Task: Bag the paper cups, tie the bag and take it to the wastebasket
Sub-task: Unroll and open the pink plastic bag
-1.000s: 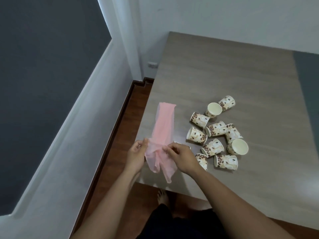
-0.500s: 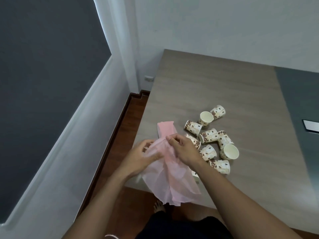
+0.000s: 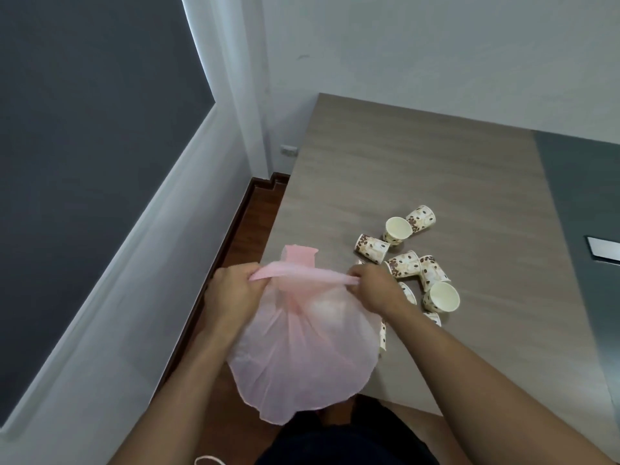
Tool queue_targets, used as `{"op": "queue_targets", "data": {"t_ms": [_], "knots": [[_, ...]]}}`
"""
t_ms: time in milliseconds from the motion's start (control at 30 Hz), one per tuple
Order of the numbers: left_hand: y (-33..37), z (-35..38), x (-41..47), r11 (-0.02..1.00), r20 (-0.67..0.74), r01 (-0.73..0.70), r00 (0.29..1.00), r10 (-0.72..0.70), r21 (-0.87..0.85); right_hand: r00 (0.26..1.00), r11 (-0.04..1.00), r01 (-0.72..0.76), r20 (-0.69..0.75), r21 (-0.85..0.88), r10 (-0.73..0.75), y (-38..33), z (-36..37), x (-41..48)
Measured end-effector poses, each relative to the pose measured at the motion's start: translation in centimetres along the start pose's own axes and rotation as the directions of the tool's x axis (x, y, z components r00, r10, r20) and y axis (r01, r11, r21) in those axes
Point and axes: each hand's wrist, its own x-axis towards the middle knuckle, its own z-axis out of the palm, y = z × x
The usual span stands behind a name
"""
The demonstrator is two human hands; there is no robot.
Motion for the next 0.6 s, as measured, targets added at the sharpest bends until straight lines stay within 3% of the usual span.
{"op": "queue_targets", "data": {"t_ms": [67, 133, 200, 267, 367, 433, 533, 600], "knots": [[-0.7, -1.9, 0.5, 0.993, -0.028, 0.053, 0.998, -0.05, 0.104, 0.987, 0.992, -0.113, -0.11, 0.059, 0.119, 0.8, -0.6, 0.9], [-2.0, -3.6, 0.7, 0.977, -0.058, 0.126, 0.991, -0.118, 0.17, 0.974, 0.982, -0.184, -0.126, 0.032, 0.187, 1.8, -0.8, 1.9], [-3.5, -5.1, 0.8, 0.959, -0.081, 0.199, 0.979, -0.186, 0.2, 0.972, 0.976, -0.212, -0.098, 0.039, 0.215, 2.3, -0.8, 3.1], [-4.4, -5.9, 0.6, 0.956, -0.048, 0.197, 0.98, -0.191, 0.217, 0.987, 0.975, -0.158, 0.026, 0.155, 0.156, 2.6, -0.6, 3.8], [-4.8, -5.9, -0.1, 0.978, 0.064, 0.145, 0.986, -0.156, 0.153, 0.956, 0.946, -0.04, 0.289, 0.322, -0.058, 1.9, -0.5, 3.9], [-4.8, -4.9, -0.4, 0.985, 0.091, 0.153, 0.983, -0.161, 0.081, 0.959, 0.924, -0.02, 0.268, 0.383, -0.091, 1.4, 0.1, 3.6], [-4.8, -3.1, -0.6, 0.979, 0.027, 0.204, 0.979, -0.204, 0.018, 0.98, 0.856, -0.136, 0.194, 0.499, 0.042, 1.0, 1.9, 3.0], [-4.3, -2.2, -0.7, 0.952, -0.015, 0.303, 0.953, -0.304, -0.037, 0.98, 0.915, -0.12, 0.195, 0.385, 0.047, 2.2, 4.4, 2.9]]}}
